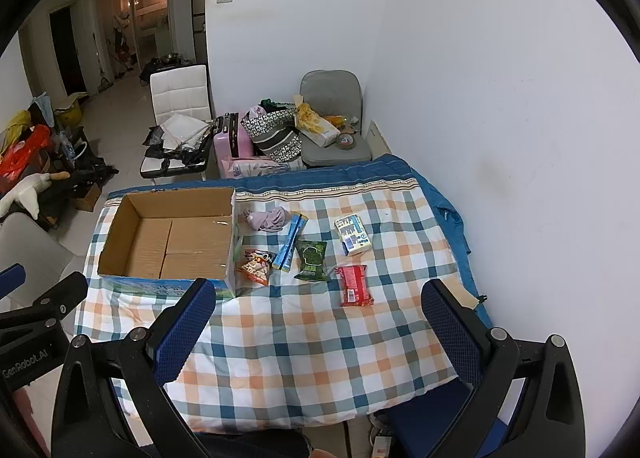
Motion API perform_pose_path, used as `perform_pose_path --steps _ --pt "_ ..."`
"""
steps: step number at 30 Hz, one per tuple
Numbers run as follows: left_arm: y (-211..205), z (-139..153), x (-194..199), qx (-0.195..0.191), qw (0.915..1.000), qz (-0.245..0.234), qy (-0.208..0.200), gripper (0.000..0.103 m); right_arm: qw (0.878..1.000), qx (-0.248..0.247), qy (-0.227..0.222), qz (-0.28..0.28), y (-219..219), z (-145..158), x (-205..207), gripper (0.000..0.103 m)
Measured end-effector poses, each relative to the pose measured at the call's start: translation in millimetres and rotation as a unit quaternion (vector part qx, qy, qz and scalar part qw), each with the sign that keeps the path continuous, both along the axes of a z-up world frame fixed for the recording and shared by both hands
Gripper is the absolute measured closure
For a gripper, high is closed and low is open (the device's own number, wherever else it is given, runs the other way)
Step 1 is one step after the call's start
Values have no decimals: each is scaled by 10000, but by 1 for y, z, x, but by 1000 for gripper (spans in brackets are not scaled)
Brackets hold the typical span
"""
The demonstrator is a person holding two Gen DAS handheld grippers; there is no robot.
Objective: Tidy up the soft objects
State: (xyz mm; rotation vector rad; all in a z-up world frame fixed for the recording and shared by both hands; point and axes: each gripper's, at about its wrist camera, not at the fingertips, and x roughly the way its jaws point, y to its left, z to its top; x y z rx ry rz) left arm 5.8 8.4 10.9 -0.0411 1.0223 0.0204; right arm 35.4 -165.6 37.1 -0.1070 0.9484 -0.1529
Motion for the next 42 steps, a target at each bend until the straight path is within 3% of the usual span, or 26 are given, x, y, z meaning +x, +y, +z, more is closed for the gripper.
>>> perform_pose_path --steps 16,19,42 --pt "5 19 11 44 10000 20 -48 0 10000 58 -49 32 10 6 1 0" --pt "5 18 10 35 10000 30 -57 0 9999 89 -44 48 13 18 3 0" --pt "9 29 17 58 9999 59 -148 0 9998 121 -133 105 13 20 7 0"
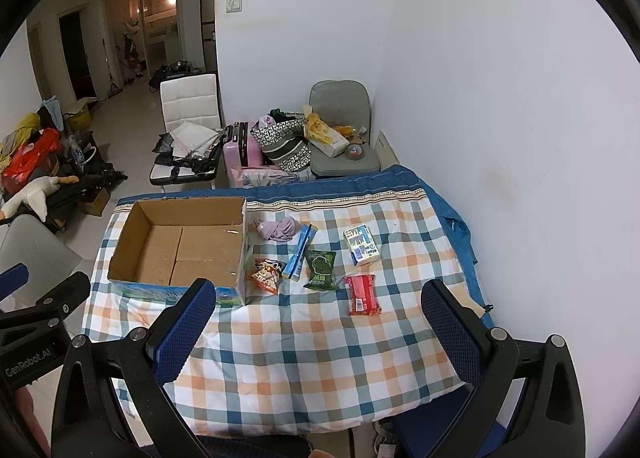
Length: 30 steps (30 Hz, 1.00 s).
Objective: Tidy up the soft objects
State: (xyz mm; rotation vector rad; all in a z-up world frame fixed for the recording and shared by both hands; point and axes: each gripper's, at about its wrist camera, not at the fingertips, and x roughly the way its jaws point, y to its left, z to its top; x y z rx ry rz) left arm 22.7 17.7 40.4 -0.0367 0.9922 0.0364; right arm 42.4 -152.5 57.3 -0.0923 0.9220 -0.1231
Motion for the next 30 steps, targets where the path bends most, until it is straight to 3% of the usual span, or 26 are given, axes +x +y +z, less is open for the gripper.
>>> perform_pose_path --steps 30 --pt "0 5 3 -50 10000 22 -70 0 10000 69 -15 -3 1 6 3 0"
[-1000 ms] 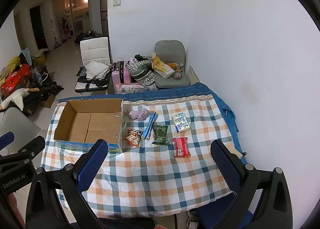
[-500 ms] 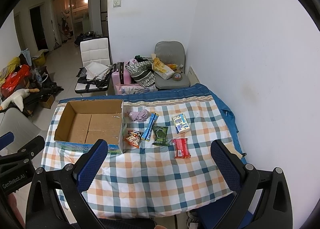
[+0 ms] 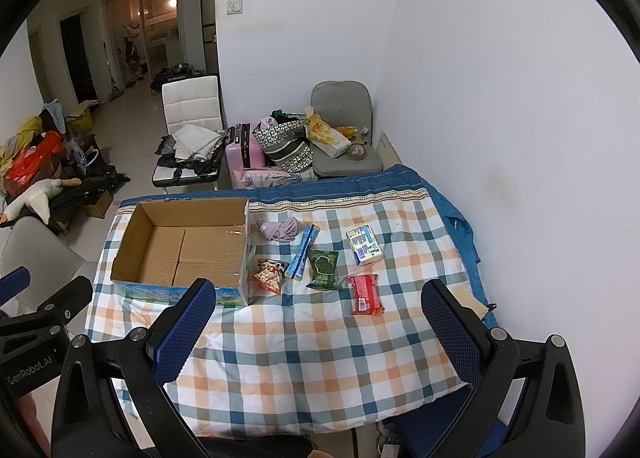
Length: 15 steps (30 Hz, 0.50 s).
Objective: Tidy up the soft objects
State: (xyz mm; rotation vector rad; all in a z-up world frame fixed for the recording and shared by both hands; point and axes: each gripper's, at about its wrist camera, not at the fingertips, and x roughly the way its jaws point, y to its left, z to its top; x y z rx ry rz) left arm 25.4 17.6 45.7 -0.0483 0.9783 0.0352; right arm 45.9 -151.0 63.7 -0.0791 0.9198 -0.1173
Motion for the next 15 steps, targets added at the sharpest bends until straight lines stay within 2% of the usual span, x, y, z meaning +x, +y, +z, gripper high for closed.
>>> perform_pose_path --steps 4,7,11,13,15 --pt "-13 -3 24 -65 9998 -149 -73 0 9996 264 70 -89 -10 -6 9 0" --pt "-35 -27 49 -62 9993 -373 53 0 9977 553 286 -275 -31 -20 27 0" --pt "-71 -78 97 -66 9973 -609 399 0 9932 738 621 -645 -75 -53 60 0" --pt "-92 -113 137 -279 9926 -771 894 0 9898 864 803 -794 -109 -85 73 0" --pt "-109 -145 164 -425 9883 -819 1211 0 9857 1039 957 -916 -138 -114 93 0"
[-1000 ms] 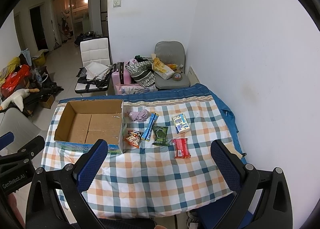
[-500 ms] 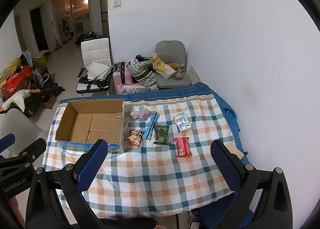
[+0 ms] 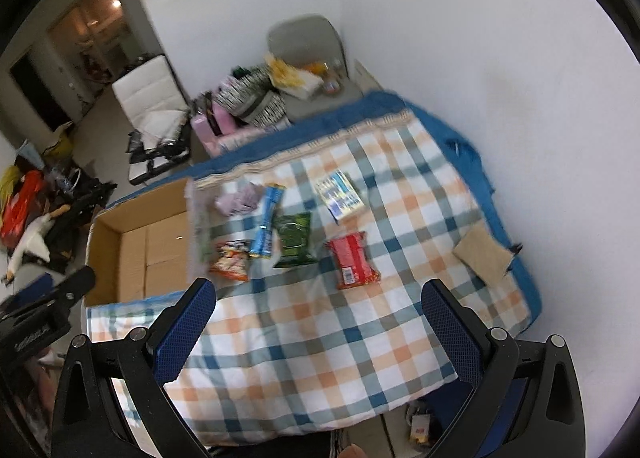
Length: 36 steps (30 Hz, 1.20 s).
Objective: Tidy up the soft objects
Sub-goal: 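Grasp the green Deeyeo bag with left tool while right tool grasps red packet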
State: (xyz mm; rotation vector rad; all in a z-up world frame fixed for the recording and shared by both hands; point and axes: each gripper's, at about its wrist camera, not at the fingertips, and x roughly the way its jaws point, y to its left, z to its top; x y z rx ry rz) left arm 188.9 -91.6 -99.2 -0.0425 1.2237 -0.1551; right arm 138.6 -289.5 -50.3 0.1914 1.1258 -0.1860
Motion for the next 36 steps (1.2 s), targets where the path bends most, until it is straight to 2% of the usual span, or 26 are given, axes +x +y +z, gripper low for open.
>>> perform_pose_path --steps 3,6,8,10,12,16,18,22,27,29,32,36 --pt "-35 -59 43 -224 9974 -75 681 0 9989 145 416 -141 -41 -55 34 0" --pt "-78 -126 80 -333 9894 -183 1405 11 9951 417 872 -201 -76 -122 71 0" --pt "-100 -160 91 -346 9829 -268 1787 22 9907 577 1209 -221 -92 -167 90 0" --pt "-119 -197 105 -376 9749 -304 2175 25 9860 745 1479 -201 -104 -210 103 0" --pt "-132 -224 111 -394 9682 -327 2449 27 9802 847 1777 -214 -112 -251 112 0" --pt "-148 -270 122 -378 9573 -287 2851 27 9709 1118 2099 -267 -119 -304 114 0" --pt "-152 -287 125 -398 9529 -207 2999 27 9681 1244 2160 -266 -120 -321 115 0" --pt "-160 -303 126 -270 9500 -246 3101 27 9656 1240 2278 -161 -115 -340 116 0" --pt "-164 -314 128 -4 9532 -217 3016 41 9640 1128 2406 -33 -106 -354 121 0" --pt "-166 -313 127 126 9555 -267 2936 54 9631 1077 2464 31 -100 -361 123 1" --pt "-158 -310 126 134 9572 -262 2879 63 9599 1074 2589 68 -90 -376 127 13" --pt "-156 -306 118 118 9612 -222 2748 66 9571 925 2744 7 -80 -392 127 27"
